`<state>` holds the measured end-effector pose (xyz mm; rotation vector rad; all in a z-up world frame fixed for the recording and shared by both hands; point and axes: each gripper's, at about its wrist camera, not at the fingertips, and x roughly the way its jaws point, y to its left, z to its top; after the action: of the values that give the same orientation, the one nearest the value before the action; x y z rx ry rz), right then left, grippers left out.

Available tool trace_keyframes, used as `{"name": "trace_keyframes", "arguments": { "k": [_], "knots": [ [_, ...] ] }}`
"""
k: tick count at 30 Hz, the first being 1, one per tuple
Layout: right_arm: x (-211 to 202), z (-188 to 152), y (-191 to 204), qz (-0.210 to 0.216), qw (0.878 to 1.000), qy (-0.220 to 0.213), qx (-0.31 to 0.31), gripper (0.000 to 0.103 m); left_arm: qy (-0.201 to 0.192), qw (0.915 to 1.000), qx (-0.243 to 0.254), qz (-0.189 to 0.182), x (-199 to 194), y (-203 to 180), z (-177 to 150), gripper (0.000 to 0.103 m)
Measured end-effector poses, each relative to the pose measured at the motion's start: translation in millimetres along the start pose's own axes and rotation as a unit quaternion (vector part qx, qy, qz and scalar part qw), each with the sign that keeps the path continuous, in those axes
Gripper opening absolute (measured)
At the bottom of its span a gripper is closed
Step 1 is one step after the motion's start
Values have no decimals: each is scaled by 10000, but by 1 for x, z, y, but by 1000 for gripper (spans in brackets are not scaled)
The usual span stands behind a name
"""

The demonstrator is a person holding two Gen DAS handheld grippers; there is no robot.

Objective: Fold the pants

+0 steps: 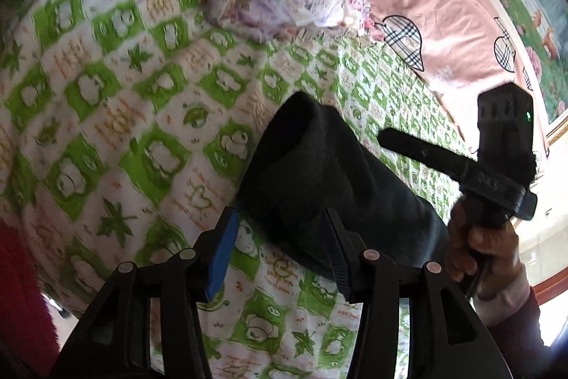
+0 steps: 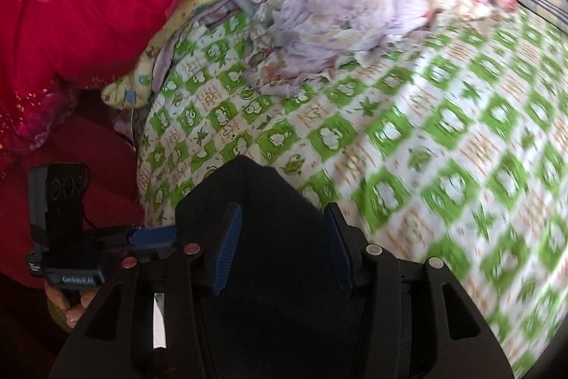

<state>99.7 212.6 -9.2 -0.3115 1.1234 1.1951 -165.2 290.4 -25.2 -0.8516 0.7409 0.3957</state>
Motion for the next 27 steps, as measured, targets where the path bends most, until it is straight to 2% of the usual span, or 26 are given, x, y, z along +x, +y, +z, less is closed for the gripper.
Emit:
{"name": "trace_keyframes", "arguments": {
  "k": [8, 12, 15, 16, 18, 21, 27],
  "knots": [
    [25, 11, -10, 221, 9979, 562, -246, 50, 420, 9988, -248, -97, 28, 0, -7, 52],
    [40, 11, -11, 370, 9955, 810, -336, 50, 415, 9983, -376, -163, 34, 2, -3, 52],
    [49, 12, -8, 462, 9945, 853, -403, 50, 405, 9981, -425, -188, 39, 2, 0, 47],
    [51, 12, -5, 436, 9945, 835, -463, 49, 390, 9981, -440, -193, 41, 1, 0, 45],
    [53, 10, 0, 410, 9941, 833, -566, 30, 397, 9981, -432, -192, 43, 0, 2, 36],
    [46, 8, 7, 260, 9946, 721, -701, 23, 294, 9990, -283, -181, 40, -7, 3, 24],
    [5, 3, 8, 283, 9985, 117, -448, 18, 103, 9991, -32, -406, 24, -29, 11, 19]
  ]
}}
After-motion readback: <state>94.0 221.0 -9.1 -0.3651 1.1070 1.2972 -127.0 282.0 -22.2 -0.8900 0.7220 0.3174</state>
